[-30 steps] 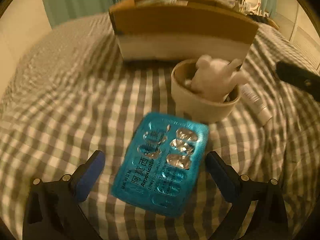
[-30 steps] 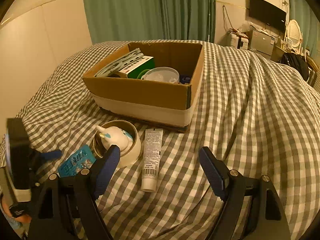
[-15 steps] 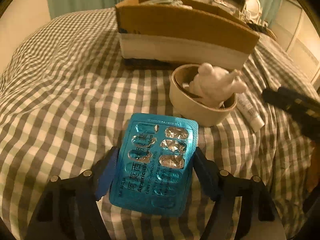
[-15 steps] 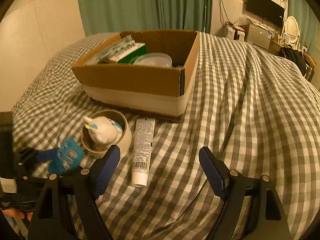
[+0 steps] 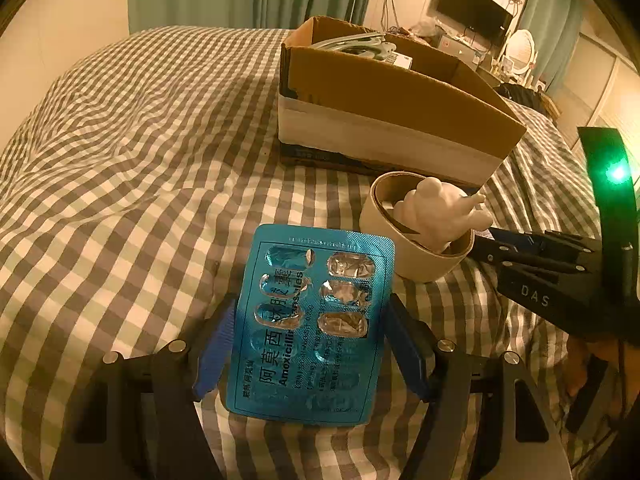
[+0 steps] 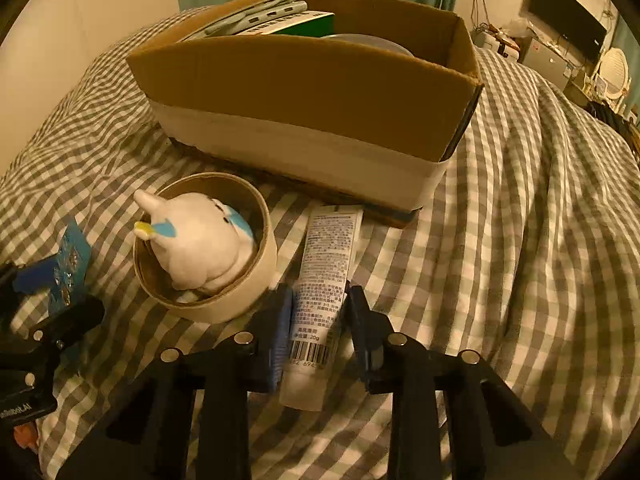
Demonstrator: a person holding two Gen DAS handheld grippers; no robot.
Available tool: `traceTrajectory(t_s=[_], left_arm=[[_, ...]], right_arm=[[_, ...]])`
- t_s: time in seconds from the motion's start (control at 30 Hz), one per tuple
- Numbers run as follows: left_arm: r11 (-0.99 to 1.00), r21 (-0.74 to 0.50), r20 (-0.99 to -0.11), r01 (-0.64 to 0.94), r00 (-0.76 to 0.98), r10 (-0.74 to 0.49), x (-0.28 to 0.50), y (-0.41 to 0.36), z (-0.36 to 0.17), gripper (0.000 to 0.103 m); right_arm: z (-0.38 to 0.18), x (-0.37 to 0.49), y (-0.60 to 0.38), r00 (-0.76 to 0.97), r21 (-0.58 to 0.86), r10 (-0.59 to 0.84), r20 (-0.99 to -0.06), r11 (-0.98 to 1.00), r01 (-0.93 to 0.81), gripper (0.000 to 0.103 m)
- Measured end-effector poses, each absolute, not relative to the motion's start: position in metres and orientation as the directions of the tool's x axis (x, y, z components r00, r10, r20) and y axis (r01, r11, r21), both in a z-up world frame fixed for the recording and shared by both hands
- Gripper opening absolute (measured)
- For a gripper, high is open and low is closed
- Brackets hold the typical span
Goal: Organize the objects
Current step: 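Grasp the blue blister pack with left tool while right tool grasps the ointment tube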
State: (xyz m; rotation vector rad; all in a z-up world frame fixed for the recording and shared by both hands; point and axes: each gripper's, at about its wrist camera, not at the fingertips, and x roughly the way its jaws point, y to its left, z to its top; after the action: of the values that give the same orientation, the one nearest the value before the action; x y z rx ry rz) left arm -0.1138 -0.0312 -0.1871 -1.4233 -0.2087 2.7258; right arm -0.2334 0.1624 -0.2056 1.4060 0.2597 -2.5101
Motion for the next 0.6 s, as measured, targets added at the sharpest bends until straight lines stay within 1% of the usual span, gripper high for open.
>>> traceTrajectory(t_s=[0.2,0.33,0.6], left_arm=[[-0.989,-0.147,-0.807,0.017,-0.58,0.111,-0.113,-0.032,-0.184,0.073],[-0.989,-0.148,-0.801,0.021,-0.589,0.107,-0.11,-0.033,-0.178,0.073],[-0.986,-0.163,-0.744,0.026,-0.66,0.106,-0.105,-0.031,-0.136,0.073]], right_arm=[[-0.192,-0.215,0.175,-0.522,0.012,-0.174,-0.835,-0.954,0.3,0.025],[-0.171,-0.198,0.18,-0.569,-0.004,-0.178,-0.803,-0.953,0.303,0.025],[-0.125,-0.173,0.183,-0.638,0.005,-0.223,-0.737,-0.946,0.325,0.025]])
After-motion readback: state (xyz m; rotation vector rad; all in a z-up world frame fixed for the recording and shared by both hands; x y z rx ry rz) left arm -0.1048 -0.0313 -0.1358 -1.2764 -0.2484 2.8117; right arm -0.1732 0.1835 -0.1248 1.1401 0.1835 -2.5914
